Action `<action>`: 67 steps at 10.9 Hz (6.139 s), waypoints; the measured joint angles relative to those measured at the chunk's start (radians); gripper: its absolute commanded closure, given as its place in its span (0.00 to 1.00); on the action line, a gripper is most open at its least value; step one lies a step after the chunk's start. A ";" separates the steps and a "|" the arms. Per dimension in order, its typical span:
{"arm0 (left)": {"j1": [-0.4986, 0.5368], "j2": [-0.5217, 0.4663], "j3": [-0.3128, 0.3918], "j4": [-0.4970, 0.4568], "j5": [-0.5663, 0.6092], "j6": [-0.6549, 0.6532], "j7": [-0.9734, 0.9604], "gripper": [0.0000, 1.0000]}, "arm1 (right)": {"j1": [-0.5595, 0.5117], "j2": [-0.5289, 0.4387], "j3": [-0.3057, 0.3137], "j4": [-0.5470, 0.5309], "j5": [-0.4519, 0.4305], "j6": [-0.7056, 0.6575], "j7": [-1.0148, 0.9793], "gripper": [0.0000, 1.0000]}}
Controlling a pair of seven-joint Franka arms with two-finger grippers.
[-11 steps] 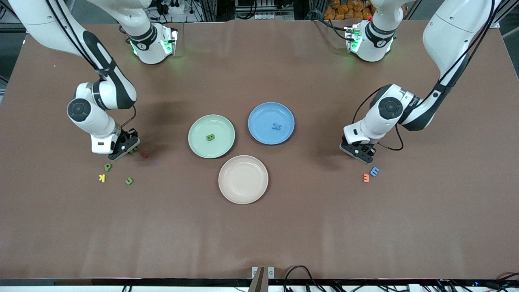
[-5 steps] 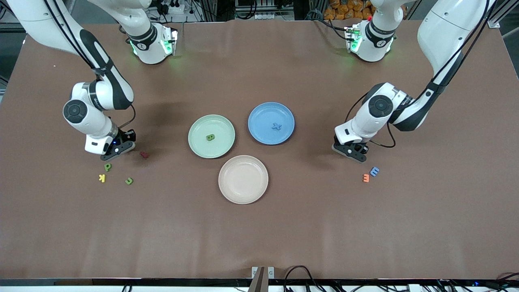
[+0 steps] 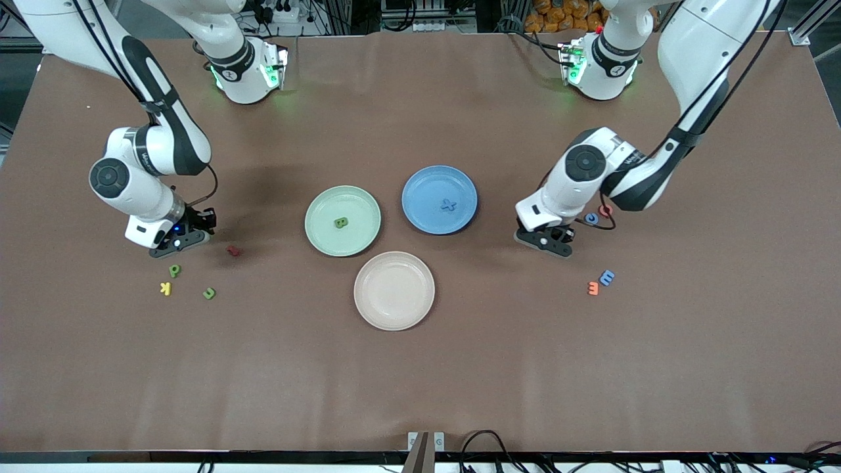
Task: Sort letters by color into matching plates
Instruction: 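Carry the a to the blue plate while the right gripper carries N to green, then open both grippers to release the letters onto the plates, then move the left gripper to the blue letters while the right gripper reaches green letters, then grasp blue m with the left gripper while the right gripper grasps green d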
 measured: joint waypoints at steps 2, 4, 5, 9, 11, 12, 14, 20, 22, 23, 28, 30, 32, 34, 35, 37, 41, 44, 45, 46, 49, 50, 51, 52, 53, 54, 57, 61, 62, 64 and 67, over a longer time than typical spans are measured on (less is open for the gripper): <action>-0.067 0.000 -0.002 0.033 -0.013 -0.031 -0.071 1.00 | 0.016 -0.008 0.005 0.003 0.059 -0.018 0.029 0.82; -0.098 0.000 -0.002 0.049 -0.014 -0.039 -0.102 1.00 | 0.044 -0.010 0.008 0.015 0.065 -0.047 0.113 0.82; -0.106 0.000 -0.002 0.053 -0.015 -0.039 -0.112 1.00 | 0.063 -0.010 0.011 0.023 0.067 -0.061 0.157 0.82; -0.161 0.002 -0.002 0.072 -0.016 -0.039 -0.219 1.00 | 0.131 -0.010 0.024 0.035 0.092 -0.072 0.288 0.82; -0.207 0.004 -0.002 0.086 -0.017 -0.039 -0.295 1.00 | 0.161 -0.010 0.051 0.046 0.164 -0.073 0.316 0.82; -0.225 0.008 -0.002 0.094 -0.019 -0.039 -0.325 1.00 | 0.187 -0.010 0.058 0.052 0.178 -0.075 0.347 0.82; -0.258 0.023 -0.002 0.107 -0.035 -0.039 -0.391 1.00 | 0.247 -0.010 0.064 0.058 0.183 -0.076 0.430 0.82; -0.335 0.064 0.000 0.165 -0.036 -0.060 -0.563 1.00 | 0.412 0.027 0.109 0.129 0.189 -0.126 0.716 0.81; -0.353 0.081 0.000 0.177 -0.036 -0.062 -0.615 1.00 | 0.451 0.056 0.110 0.163 0.190 -0.135 0.769 0.81; -0.366 0.091 0.001 0.187 -0.036 -0.062 -0.644 1.00 | 0.464 0.066 0.110 0.170 0.190 -0.135 0.782 0.76; -0.431 0.108 0.004 0.228 -0.036 -0.114 -0.722 1.00 | 0.477 0.082 0.119 0.181 0.189 -0.137 0.807 0.00; -0.447 0.112 0.015 0.229 -0.036 -0.115 -0.736 1.00 | 0.459 0.082 0.116 0.188 0.183 -0.152 0.735 0.00; -0.492 0.117 0.051 0.242 -0.036 -0.117 -0.766 0.92 | 0.411 0.081 0.115 0.195 0.182 -0.173 0.635 0.00; -0.512 0.123 0.065 0.256 -0.036 -0.120 -0.776 0.19 | 0.349 0.079 0.114 0.201 0.181 -0.179 0.575 0.00; -0.514 0.124 0.066 0.259 -0.036 -0.121 -0.776 0.00 | 0.316 0.078 0.114 0.202 0.178 -0.180 0.538 0.00; -0.515 0.124 0.066 0.262 -0.036 -0.122 -0.776 0.00 | 0.241 0.078 0.113 0.206 0.156 -0.180 0.445 0.00; -0.511 0.122 0.072 0.283 -0.036 -0.166 -0.776 0.00 | 0.114 0.078 0.112 0.212 0.111 -0.183 0.195 0.00; -0.456 0.074 0.074 0.322 -0.036 -0.248 -0.688 0.00 | 0.023 0.078 0.110 0.212 0.048 -0.187 0.097 0.00; -0.425 0.049 0.073 0.326 -0.036 -0.263 -0.643 0.00 | -0.006 0.078 0.109 0.212 0.021 -0.189 0.090 0.00; -0.393 0.027 0.073 0.327 -0.036 -0.273 -0.601 0.00 | -0.034 0.078 0.109 0.212 0.005 -0.190 0.083 0.00; -0.296 0.004 0.071 0.326 -0.037 -0.288 -0.396 0.00 | -0.106 0.078 0.108 0.213 -0.065 -0.190 0.080 0.00; -0.245 0.004 0.059 0.325 -0.037 -0.288 -0.304 0.00 | -0.133 0.078 0.107 0.215 -0.074 -0.189 0.074 0.00; -0.186 0.004 0.040 0.323 -0.037 -0.288 -0.214 0.00 | -0.157 0.078 0.107 0.222 -0.078 -0.189 0.069 0.00; -0.130 0.004 0.026 0.322 -0.037 -0.289 -0.128 0.00 | -0.179 0.078 0.106 0.234 -0.080 -0.189 0.067 0.00; -0.090 0.004 0.021 0.321 -0.037 -0.289 -0.063 0.00 | -0.195 0.079 0.103 0.248 -0.080 -0.189 0.067 0.00; -0.061 0.004 0.019 0.318 -0.037 -0.289 -0.017 0.00 | -0.204 0.080 0.095 0.261 -0.076 -0.189 0.069 0.00; 0.018 0.015 0.018 0.302 -0.037 -0.289 0.162 0.00 | -0.209 0.099 0.067 0.286 0.022 -0.186 0.073 0.00; 0.111 0.027 0.017 0.289 -0.037 -0.280 0.352 0.00 | -0.214 0.171 0.062 0.305 0.120 -0.082 0.077 0.00; 0.137 0.027 0.017 0.273 -0.037 -0.253 0.394 0.00 | -0.216 0.193 0.061 0.306 0.125 -0.054 0.079 0.00; 0.203 0.031 0.017 0.230 -0.037 -0.178 0.489 0.00 | -0.221 0.227 0.056 0.309 0.130 -0.016 0.079 0.00; 0.260 0.057 0.017 0.208 -0.036 -0.131 0.616 0.00 | -0.222 0.251 0.054 0.313 0.131 0.017 0.079 0.00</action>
